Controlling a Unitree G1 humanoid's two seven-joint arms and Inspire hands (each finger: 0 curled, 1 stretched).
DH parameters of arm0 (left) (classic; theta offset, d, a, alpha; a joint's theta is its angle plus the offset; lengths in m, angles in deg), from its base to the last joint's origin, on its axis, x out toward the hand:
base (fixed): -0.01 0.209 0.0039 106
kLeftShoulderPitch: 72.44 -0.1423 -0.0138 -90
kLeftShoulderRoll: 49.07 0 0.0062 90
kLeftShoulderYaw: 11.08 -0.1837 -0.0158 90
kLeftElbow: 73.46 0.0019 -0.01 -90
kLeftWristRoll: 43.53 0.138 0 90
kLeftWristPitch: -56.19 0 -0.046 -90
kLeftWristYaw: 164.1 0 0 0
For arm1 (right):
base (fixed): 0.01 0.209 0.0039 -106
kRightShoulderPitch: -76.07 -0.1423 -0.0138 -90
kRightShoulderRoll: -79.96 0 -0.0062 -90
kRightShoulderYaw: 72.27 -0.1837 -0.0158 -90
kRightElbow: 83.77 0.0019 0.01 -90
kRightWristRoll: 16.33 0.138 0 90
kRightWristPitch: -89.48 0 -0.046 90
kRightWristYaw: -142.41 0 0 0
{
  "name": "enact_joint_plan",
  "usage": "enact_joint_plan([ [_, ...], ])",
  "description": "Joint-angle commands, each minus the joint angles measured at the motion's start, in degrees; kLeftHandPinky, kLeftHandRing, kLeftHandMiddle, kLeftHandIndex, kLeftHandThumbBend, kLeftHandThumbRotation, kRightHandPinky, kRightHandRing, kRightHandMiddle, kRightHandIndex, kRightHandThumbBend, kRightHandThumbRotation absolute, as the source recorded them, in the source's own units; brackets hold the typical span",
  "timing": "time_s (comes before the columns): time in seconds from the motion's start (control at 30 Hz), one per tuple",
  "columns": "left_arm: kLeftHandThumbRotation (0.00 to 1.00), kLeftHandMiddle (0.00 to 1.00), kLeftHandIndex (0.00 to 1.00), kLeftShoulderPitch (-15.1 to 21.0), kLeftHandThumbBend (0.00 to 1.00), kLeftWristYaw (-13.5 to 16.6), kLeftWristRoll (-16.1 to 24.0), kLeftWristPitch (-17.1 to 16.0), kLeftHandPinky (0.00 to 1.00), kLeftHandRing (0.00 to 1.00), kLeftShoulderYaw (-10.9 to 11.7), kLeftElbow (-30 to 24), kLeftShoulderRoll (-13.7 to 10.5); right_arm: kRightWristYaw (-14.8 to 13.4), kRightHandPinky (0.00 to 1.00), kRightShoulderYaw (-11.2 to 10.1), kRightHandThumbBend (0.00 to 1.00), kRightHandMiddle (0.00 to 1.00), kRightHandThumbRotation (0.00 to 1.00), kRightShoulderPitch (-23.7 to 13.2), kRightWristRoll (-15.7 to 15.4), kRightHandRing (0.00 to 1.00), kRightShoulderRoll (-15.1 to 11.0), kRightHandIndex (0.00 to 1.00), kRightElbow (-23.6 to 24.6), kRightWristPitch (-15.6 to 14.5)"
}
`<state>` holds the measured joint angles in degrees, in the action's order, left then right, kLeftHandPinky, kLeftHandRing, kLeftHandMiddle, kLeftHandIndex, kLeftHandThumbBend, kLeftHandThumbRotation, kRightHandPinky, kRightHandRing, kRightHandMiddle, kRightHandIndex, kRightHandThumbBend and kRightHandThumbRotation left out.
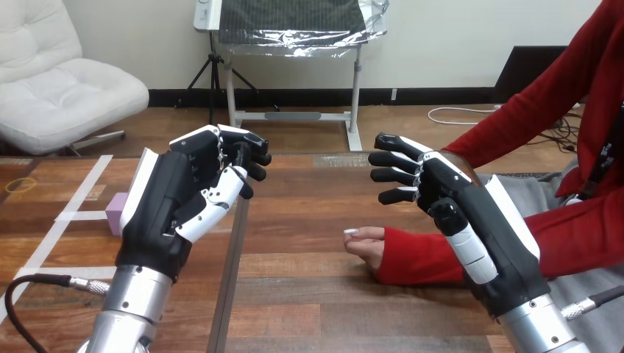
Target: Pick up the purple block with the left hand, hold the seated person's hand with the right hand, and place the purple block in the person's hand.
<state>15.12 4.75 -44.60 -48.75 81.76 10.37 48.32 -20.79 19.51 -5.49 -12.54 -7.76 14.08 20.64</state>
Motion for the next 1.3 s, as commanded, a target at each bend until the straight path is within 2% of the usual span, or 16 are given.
enact_joint_plan([
  [0.0,0.40,0.56,0.54,3.6,0.20,0.3,0.3,-1.1,0.40,0.53,-0.1,-0.1,-0.5,-0.5,0.69,-1.2,0.97,0.82,1.00,-1.6,0.4,0.79,0.0,0.85,2.6,-0.1],
  [0.23,0.40,0.57,0.54,3.6,0.23,-0.1,0.1,-1.2,0.41,0.54,-0.1,0.0,-0.7,-0.5,0.69,-1.2,0.96,0.82,1.00,-1.6,0.6,0.79,0.1,0.85,2.3,0.1],
  [0.43,0.44,0.60,0.58,4.7,0.25,-1.3,1.3,-2.6,0.42,0.56,-0.2,1.8,-2.6,-0.2,0.69,-1.2,0.96,0.82,1.00,-1.6,0.5,0.79,-0.3,0.85,2.4,0.0],
  [0.63,0.57,0.68,0.66,7.2,0.38,-1.9,4.3,-4.2,0.48,0.62,0.1,5.1,-5.3,-0.2,0.69,-1.2,0.97,0.82,1.00,-1.5,0.4,0.79,-0.3,0.85,2.7,-0.2],
  [0.8,0.69,0.79,0.78,9.5,0.54,-1.7,6.8,-4.6,0.60,0.76,0.5,8.1,-7.4,0.1,0.69,-1.1,0.97,0.82,1.00,-1.5,0.7,0.79,-0.5,0.85,2.8,-0.4],
  [1.0,0.74,0.88,0.86,13.1,0.65,-0.7,10.0,-6.1,0.70,0.85,0.7,13.4,-10.1,0.0,0.69,-1.0,0.97,0.82,1.00,-1.5,0.5,0.79,-0.2,0.85,2.3,0.0],
  [1.2,0.78,0.93,0.91,16.1,0.74,0.8,12.5,-4.0,0.78,0.91,0.6,15.8,-11.8,0.0,0.70,-0.8,0.96,0.82,1.00,-1.6,0.5,0.79,-0.1,0.85,2.0,0.2],
  [1.27,0.78,0.94,0.92,17.7,0.75,1.2,13.3,-4.7,0.80,0.92,0.5,17.7,-12.6,0.2,0.70,-0.8,0.96,0.82,1.00,-1.6,0.6,0.79,-0.2,0.85,2.0,0.2],
])
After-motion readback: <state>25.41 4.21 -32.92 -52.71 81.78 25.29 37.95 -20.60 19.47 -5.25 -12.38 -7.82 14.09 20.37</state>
